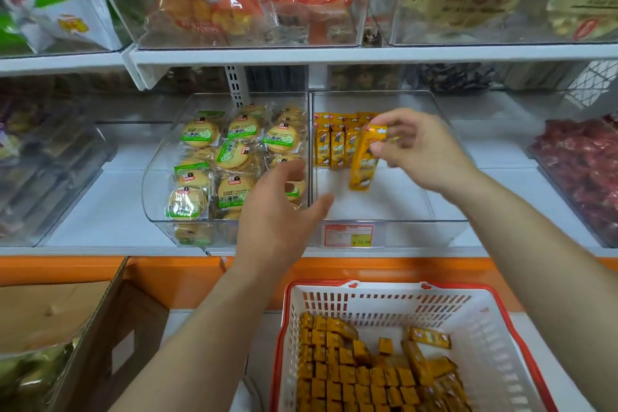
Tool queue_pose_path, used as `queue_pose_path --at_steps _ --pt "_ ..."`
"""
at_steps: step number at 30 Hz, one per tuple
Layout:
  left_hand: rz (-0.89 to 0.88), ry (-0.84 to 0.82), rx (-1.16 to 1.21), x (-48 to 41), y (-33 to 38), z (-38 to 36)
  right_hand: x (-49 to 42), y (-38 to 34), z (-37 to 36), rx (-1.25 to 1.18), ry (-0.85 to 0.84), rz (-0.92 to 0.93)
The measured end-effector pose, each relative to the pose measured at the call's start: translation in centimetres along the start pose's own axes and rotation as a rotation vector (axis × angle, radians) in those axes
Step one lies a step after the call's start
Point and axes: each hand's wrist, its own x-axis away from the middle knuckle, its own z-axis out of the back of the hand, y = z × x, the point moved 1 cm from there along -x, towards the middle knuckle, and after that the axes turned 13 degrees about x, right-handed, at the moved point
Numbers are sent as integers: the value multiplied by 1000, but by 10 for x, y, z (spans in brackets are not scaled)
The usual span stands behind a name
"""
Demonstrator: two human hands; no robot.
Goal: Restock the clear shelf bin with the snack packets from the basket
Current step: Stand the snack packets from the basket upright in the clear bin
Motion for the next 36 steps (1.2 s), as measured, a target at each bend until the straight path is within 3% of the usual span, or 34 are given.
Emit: queue_pose_path --at_steps 4,8,13,24,32,36 --pt "50 -79 -189 0 -12 -8 -50 48 -12 279 41 -88" --pt "116 -135 -291 -2 -21 -17 -83 71 -30 492 136 -50" --pt "117 -123 -390 -4 -32 -22 -101 83 -48 565 113 -65" --pt "113 -97 -372 -5 -37 -25 -101 108 -55 438 -8 -272" --pt "162 -134 -265 0 -13 -15 -57 68 -21 529 -89 -190" --pt "-44 -33 -195 19 8 -6 23 23 14 526 -59 33"
